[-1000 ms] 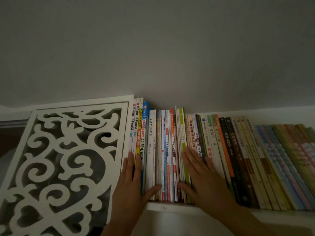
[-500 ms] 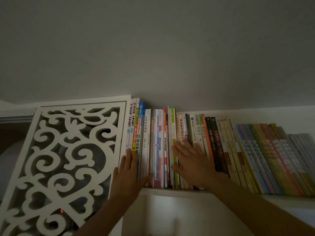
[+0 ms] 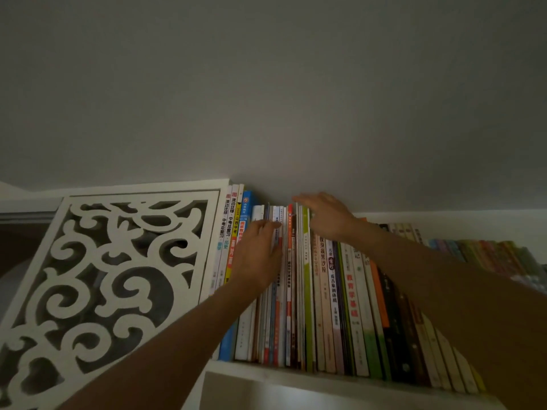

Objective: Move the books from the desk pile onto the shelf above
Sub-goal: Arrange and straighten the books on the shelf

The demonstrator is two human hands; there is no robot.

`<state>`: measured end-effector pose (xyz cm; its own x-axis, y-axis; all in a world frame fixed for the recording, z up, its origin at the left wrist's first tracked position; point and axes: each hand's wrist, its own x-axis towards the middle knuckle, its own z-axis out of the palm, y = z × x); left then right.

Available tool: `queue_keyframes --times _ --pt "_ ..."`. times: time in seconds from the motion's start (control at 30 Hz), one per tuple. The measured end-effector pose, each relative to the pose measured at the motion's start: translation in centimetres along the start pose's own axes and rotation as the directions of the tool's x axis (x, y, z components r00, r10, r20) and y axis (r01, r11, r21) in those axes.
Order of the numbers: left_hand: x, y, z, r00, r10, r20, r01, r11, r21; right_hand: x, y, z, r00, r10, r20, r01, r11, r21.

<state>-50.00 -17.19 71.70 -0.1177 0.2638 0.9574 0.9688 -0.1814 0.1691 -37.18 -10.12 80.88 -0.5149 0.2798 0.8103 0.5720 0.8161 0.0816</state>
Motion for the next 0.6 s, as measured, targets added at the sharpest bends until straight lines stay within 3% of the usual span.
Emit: queue_keyframes --times 0.13,0.27,0.43,0.6 --pt "1.2 0.1 0.6 0.998 -0.068 0.013 0.069 0.997 -0.043 0.0 -0.1 0.9 0.996 0.003 -0.09 0.014 0.982 0.187" --pt "1.9 0.4 1.2 0.993 -0.104 0.047 0.102 0.994 0.033 -0.7 -0.6 1.5 0.985 0.028 -0.168 0.018 0.963 0.269" --pt "3.0 1.4 1.3 0.981 -0.181 0.066 0.178 0.983 0.052 -0.3 -0.1 0.8 0.991 0.009 -0.134 0.03 0.956 0.29" --pt "3.1 1.8 1.6 0.99 -0.129 0.049 0.115 0.969 0.22 -0.3 0.4 0.3 0.996 -0.007 -0.092 0.027 0.973 0.229"
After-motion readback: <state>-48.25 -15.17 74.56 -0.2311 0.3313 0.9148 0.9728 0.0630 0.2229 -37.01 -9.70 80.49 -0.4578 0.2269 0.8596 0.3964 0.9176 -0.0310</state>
